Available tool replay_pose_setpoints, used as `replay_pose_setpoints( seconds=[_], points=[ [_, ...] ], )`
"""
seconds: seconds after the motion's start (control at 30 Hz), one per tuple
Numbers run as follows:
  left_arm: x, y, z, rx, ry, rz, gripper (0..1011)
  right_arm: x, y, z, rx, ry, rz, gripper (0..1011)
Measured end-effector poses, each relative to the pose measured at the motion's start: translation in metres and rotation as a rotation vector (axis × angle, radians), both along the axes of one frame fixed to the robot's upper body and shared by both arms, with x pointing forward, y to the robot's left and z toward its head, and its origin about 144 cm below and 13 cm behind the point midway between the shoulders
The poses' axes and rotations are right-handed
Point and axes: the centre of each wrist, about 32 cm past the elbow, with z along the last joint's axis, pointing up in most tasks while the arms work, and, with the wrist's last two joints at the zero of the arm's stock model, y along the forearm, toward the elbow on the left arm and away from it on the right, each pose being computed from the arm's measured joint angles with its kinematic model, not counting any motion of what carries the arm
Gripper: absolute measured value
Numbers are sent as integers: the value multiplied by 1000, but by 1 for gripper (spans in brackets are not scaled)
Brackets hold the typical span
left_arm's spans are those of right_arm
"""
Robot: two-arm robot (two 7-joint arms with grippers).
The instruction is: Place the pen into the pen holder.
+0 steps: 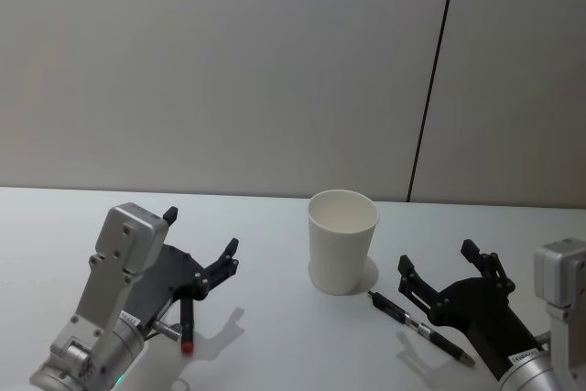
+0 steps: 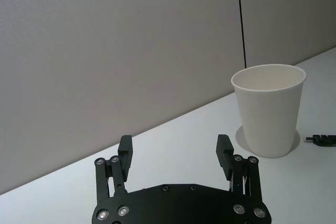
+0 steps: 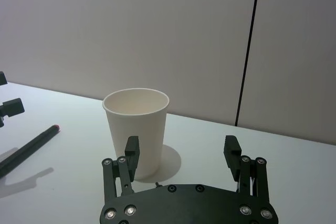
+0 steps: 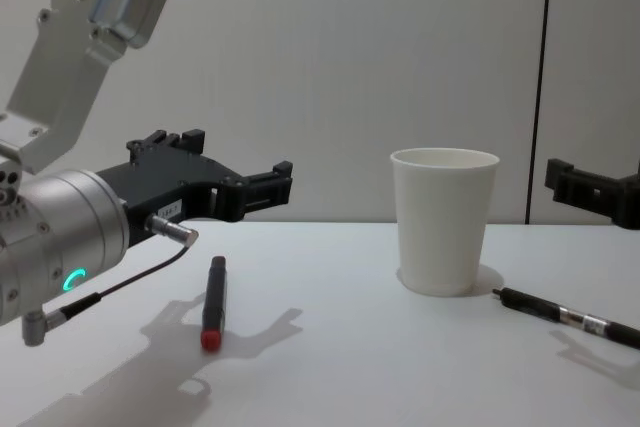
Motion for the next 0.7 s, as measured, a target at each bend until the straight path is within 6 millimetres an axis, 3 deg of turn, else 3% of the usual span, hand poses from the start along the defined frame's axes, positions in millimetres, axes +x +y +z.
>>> replay_pose_setpoints(
  seconds=[0.7],
  points=[
    [0,0,0,0,0,0,1003,0,0,0,0,0,0,1001]
  ],
)
